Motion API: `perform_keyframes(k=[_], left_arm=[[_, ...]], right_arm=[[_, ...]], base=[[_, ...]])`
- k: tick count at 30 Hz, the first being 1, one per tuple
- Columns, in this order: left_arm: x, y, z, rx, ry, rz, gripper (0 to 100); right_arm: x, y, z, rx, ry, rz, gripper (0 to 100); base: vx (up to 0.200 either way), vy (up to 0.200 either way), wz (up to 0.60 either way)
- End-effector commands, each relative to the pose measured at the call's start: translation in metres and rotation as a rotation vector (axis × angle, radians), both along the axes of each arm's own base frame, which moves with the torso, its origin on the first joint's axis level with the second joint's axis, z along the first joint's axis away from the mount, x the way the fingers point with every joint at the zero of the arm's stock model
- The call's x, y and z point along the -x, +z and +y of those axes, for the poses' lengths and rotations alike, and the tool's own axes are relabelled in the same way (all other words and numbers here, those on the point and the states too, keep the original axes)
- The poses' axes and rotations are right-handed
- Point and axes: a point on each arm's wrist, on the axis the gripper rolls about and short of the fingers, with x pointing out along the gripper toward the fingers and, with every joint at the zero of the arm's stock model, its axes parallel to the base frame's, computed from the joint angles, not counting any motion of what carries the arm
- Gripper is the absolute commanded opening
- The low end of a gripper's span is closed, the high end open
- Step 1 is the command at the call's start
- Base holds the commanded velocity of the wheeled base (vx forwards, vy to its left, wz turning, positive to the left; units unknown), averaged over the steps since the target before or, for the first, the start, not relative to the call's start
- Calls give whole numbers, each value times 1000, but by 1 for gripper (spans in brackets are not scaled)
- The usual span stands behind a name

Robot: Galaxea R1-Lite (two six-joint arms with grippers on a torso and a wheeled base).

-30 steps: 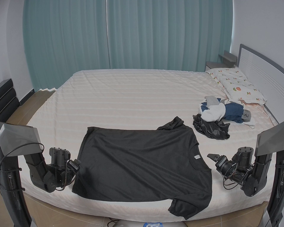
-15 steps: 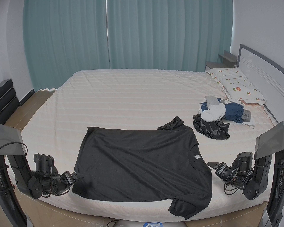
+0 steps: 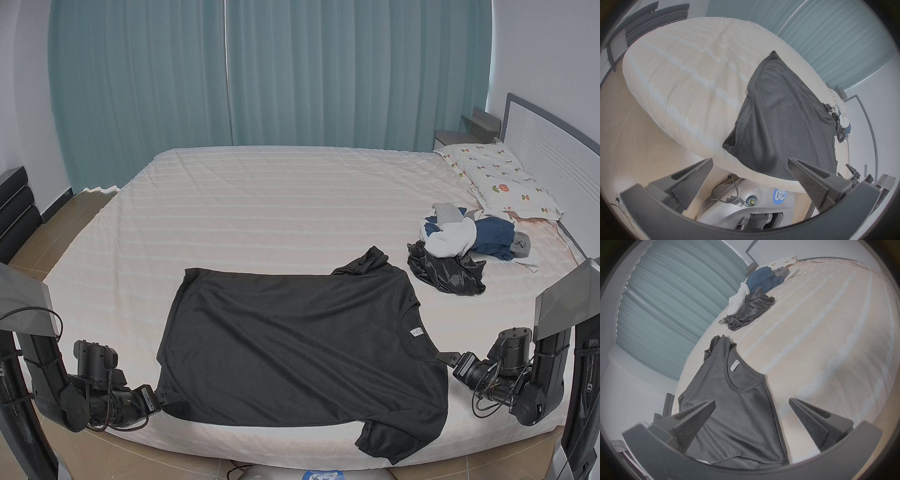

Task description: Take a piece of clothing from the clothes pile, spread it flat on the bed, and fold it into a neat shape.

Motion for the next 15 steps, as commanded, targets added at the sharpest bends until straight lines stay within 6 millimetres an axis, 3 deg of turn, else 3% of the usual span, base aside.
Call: perform_keyframes(k=[1, 12, 13, 15], left_arm=[[-2, -6, -4, -8, -16, 20, 100], [-13, -19, -9, -95, 16, 9, 100], [-13, -21, -9, -102, 20, 3, 0], [-13, -23, -10, -125, 30, -11, 0]], right_arm=[[1, -1, 2, 1, 7, 5, 100], [1, 0, 3, 0, 13, 2, 100], [1, 0, 3, 0, 13, 2, 100], [1, 0, 3, 0, 13, 2, 100]], base=[[0, 0, 0], [0, 0, 0], [0, 0, 0], [0, 0, 0]])
